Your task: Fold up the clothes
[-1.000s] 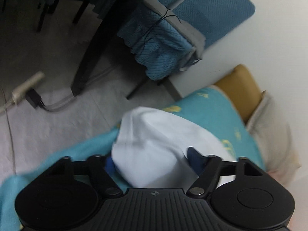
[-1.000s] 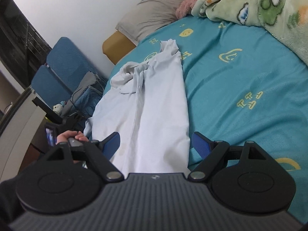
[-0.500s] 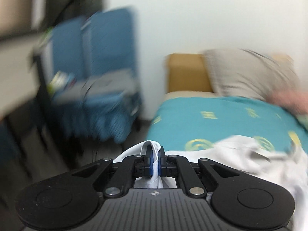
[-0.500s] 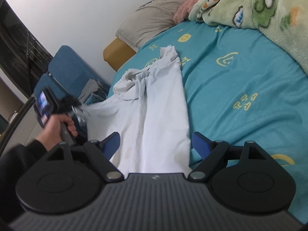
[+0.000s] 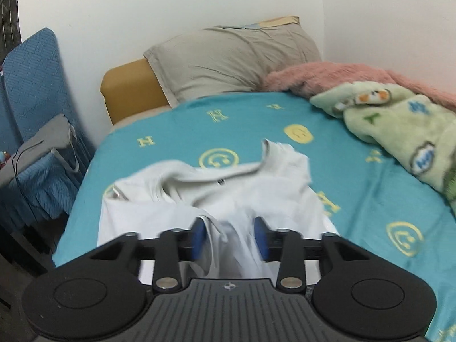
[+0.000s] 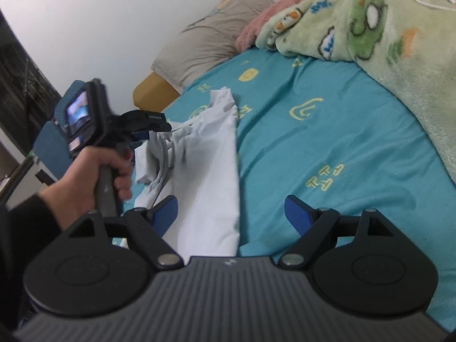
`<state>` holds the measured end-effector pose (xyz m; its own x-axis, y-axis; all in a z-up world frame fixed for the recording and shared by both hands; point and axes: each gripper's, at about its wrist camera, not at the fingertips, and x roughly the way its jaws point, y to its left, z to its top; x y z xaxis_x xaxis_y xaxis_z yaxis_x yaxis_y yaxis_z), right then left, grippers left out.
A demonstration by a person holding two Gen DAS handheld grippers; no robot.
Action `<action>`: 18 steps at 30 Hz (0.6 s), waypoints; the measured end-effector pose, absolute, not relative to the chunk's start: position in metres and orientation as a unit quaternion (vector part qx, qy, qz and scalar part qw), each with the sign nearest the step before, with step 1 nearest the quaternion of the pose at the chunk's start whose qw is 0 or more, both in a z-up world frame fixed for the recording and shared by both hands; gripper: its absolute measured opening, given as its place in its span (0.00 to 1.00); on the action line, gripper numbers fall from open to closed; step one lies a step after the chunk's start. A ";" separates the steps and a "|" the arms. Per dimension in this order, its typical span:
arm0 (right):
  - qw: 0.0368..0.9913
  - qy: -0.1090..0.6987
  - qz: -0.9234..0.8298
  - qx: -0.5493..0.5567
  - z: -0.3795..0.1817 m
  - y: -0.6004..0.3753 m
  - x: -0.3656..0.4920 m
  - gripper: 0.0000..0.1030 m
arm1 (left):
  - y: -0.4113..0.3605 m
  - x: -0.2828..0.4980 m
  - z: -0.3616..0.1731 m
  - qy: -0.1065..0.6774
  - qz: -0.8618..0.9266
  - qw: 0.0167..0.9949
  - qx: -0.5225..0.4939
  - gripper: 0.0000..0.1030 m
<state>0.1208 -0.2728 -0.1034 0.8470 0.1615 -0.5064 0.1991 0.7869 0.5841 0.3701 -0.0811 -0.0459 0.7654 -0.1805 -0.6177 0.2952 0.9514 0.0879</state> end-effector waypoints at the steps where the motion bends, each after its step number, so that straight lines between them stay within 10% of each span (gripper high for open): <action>1: 0.902 0.278 -0.010 0.329 -0.105 -0.274 0.122 0.81 | -0.083 0.363 -0.048 0.325 -0.133 0.933 0.081 0.47; 18: 0.904 0.275 0.051 0.324 -0.078 -0.254 0.082 0.81 | 0.178 0.125 -0.087 0.500 0.033 0.841 -0.206 0.60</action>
